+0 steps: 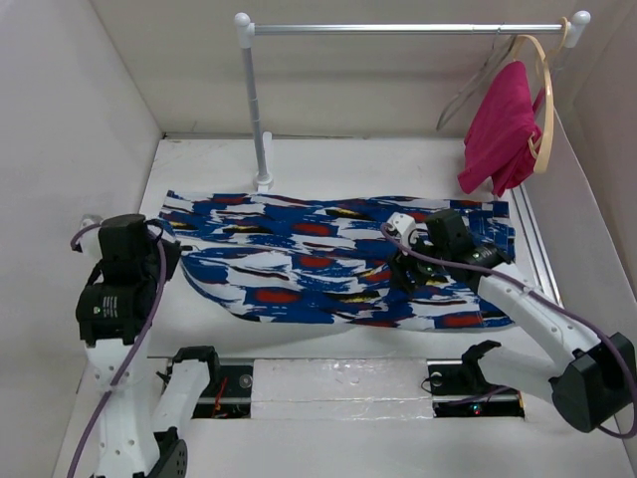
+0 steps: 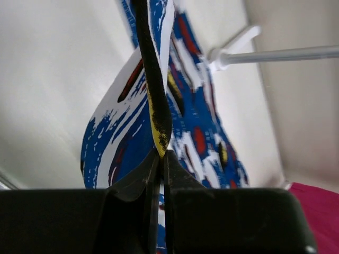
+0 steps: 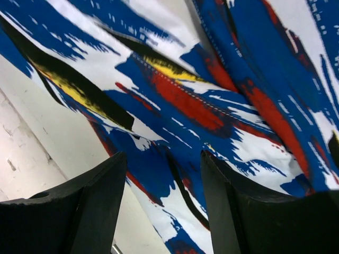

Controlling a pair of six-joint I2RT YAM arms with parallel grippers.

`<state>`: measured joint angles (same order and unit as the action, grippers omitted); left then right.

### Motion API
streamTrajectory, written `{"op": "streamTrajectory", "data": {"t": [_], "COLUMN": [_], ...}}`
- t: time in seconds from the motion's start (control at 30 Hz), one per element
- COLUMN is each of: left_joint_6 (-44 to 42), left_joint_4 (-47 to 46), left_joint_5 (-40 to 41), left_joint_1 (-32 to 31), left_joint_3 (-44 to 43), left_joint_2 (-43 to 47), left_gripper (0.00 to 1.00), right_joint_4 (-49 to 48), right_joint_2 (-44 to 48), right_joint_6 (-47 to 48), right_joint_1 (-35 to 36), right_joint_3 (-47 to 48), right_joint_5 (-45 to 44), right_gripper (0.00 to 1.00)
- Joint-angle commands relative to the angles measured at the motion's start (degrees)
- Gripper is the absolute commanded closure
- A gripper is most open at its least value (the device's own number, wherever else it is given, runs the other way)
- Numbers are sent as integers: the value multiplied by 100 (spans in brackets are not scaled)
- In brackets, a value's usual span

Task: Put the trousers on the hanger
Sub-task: Fold the trousers

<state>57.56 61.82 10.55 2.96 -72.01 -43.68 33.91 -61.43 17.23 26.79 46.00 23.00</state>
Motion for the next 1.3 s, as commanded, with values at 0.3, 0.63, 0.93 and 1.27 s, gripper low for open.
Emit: {"op": "streamTrajectory", "data": {"t": [0.3,0.63,0.93,1.27], "left_joint_6": [-225,-1176,-1528,-1388], "left_joint_4": [-177,-743,-865,-2076], "left_joint_5": [1792,2126,2197,978], "left_joint_1": [108,275,389,1442], "left_joint_3": [-1086,-1770,-2091,573], "left_joint_2": [-1439,-5188,-5309,-4518], "left_gripper": [100,46,18,24], "right_joint_4": [-473,-412,-280,-456], "right_joint_2": [-378,-212,307,395], "right_joint_6": [158,79,-212,-80], "right_joint_1": [-147,-147,327,459], "right_joint_3": [-3,146,85,-91], "right_joint_5": [292,11,-200,-77], "right_gripper": [36,36,47,77]}}
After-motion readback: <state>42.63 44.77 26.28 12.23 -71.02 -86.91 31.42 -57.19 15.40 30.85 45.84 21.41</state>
